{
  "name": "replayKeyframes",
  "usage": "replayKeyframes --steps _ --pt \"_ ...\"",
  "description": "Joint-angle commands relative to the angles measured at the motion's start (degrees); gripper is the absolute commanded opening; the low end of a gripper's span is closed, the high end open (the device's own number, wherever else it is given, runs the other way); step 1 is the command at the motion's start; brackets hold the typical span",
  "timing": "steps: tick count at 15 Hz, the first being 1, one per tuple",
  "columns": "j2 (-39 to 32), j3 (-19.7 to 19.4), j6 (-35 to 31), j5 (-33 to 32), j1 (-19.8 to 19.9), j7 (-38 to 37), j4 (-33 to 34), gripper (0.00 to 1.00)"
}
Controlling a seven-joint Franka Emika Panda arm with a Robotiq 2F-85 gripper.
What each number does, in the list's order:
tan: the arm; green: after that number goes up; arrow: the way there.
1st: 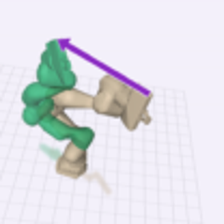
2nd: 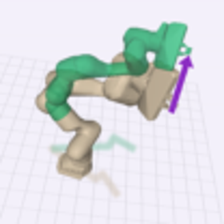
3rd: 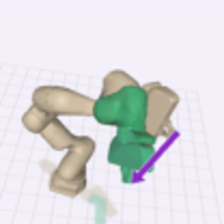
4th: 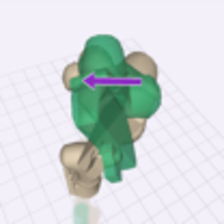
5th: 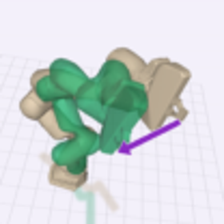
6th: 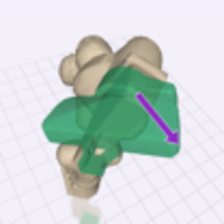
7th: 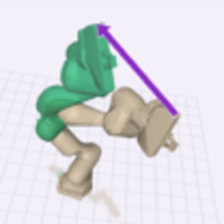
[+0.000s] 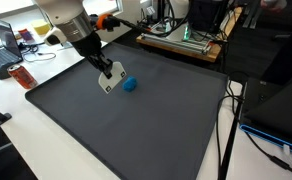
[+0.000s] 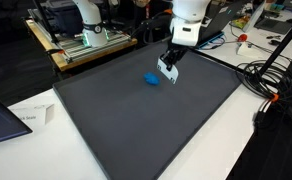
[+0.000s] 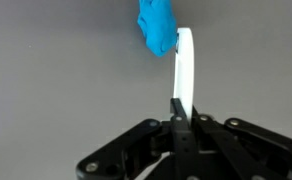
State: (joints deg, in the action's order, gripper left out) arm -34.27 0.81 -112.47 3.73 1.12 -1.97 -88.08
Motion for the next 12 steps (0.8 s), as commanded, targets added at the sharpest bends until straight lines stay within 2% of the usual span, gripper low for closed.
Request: replayKeyframes --steps 1,6,10,11,12 --pt "0.3 1.6 2.1 5.0 4.4 9.0 -0.5 0.01" --pt "0.3 3.1 -0.5 12.3 9.9 20.2 -3.3 0.01" --pt "-0.6 3.6 1.0 16.7 13.6 28.0 -4.8 0.01" --pt "-0.8 2.2 0.9 13.9 11.4 24.5 -3.5 0.04" --pt "-1.1 2.3 0.9 14.6 12.1 25.8 -3.7 0.04"
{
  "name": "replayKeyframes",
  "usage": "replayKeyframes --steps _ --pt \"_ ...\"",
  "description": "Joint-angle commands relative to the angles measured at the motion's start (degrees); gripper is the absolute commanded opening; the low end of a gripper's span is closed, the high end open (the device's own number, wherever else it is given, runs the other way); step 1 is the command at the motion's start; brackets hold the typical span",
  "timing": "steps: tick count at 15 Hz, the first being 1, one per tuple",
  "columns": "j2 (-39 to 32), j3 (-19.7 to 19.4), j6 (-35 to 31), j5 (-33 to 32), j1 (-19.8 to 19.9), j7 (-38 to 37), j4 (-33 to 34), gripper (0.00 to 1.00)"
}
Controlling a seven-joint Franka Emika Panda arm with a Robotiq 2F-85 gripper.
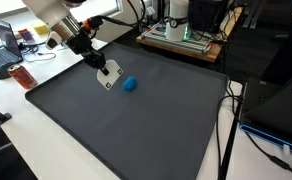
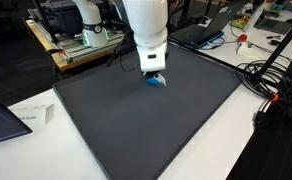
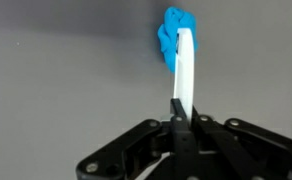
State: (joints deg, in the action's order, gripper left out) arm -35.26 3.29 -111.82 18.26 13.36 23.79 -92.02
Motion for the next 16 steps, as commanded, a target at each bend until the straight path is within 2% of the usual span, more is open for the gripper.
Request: replayKeyframes --steps 1,4,5,11,16 --pt "-0.3 -0.1 0.2 0.3 0.3 0.7 0.1 0.04" --pt "-0.5 0.1 0.2 0.5 0.5 1.1 0.1 0.04" --pt "-0.5 0.3 0.2 0.5 0.5 1.1 0.1 0.01" --pt "-6.6 1.6 6.1 0.6 3.2 10.1 7.4 0.01" --pt "-13.7 2.6 19.3 1.9 6.9 18.6 16.4 0.01"
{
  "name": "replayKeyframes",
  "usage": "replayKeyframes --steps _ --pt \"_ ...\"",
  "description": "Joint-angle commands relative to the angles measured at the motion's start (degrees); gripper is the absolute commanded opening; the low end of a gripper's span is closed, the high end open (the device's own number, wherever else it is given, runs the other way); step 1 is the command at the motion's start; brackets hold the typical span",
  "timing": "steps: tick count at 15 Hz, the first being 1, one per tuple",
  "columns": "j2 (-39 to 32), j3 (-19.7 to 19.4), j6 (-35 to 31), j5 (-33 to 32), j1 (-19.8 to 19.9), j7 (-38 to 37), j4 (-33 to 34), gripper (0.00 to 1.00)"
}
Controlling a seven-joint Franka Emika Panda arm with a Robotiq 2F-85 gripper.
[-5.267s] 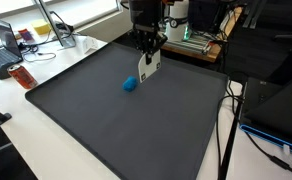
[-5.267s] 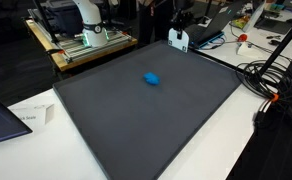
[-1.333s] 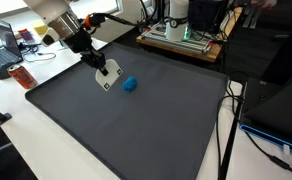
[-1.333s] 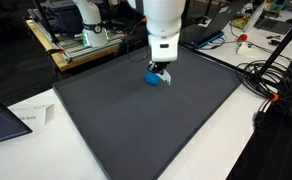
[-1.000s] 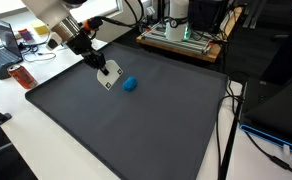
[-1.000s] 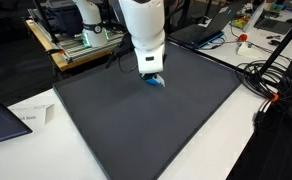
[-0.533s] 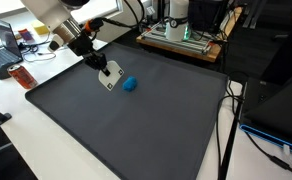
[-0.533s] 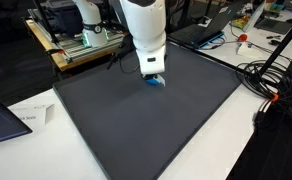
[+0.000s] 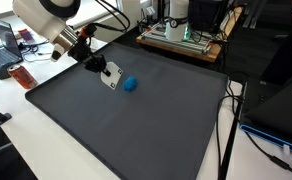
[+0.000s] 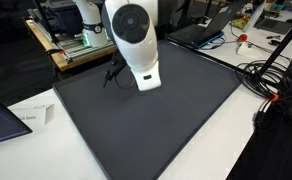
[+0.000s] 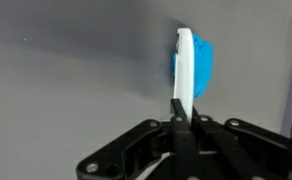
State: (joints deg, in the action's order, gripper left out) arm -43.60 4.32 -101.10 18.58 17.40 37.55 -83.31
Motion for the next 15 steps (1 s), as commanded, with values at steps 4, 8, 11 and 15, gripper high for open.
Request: replayKeyframes --steps 4,8,11,15 --pt "-11.8 2.3 18.3 3.9 5.4 9.5 15.7 0.01" --pt "-17.6 3.1 22.2 8.0 7.3 11.1 22.5 0.01" --pt "-21.0 3.5 22.9 9.9 8.1 10.9 27.0 0.01" --pt "-24.6 4.1 24.8 10.2 9.2 10.3 32.3 0.01"
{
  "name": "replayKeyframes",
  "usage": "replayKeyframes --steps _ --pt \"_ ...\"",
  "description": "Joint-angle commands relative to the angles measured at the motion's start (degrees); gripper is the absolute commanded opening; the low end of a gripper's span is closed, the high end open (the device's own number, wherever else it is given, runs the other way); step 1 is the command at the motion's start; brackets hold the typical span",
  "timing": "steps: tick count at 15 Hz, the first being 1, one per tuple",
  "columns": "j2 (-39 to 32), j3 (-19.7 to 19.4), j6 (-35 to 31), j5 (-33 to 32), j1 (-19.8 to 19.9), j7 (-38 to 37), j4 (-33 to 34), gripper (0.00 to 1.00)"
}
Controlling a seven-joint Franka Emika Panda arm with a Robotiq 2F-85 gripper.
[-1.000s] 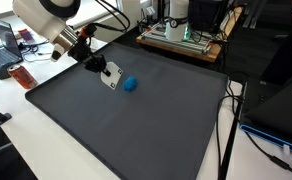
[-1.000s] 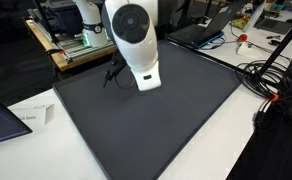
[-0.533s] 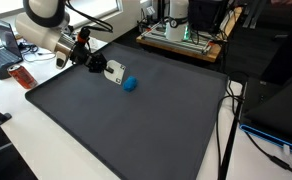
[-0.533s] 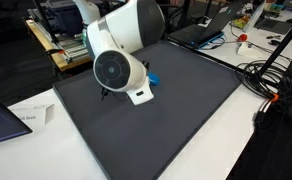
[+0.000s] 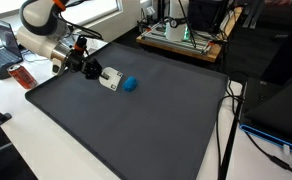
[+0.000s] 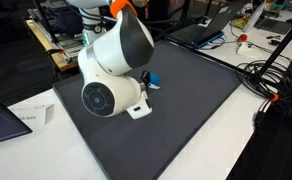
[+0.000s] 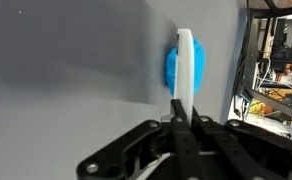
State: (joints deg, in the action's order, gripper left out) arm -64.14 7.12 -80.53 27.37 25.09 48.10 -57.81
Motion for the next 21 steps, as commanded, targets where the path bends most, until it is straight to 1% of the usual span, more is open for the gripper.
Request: replayKeyframes --steps 1,3,6,8,10,12,15,18,21 --pt "-4.8 1.6 6.4 1.5 1.9 -0.7 8.0 0.01" --pt "-6.1 2.3 10.9 1.8 2.8 -0.8 10.3 0.01" --pt "-8.3 2.7 15.5 2.4 3.5 -1.9 14.1 0.01" --pt "-9.6 3.2 17.3 2.9 3.8 -2.2 16.0 0.01" --pt "-9.9 3.3 17.5 3.3 3.8 -2.7 16.4 0.01" --pt "-8.9 2.9 15.4 3.5 3.8 -3.8 15.7 0.01" --pt "-5.2 2.1 10.3 3.1 4.1 -4.7 13.1 0.01" --pt "-0.8 1.1 4.4 2.4 4.4 -5.5 10.0 0.01" --pt "4.6 -0.7 -2.8 1.4 3.7 -6.2 5.0 0.01"
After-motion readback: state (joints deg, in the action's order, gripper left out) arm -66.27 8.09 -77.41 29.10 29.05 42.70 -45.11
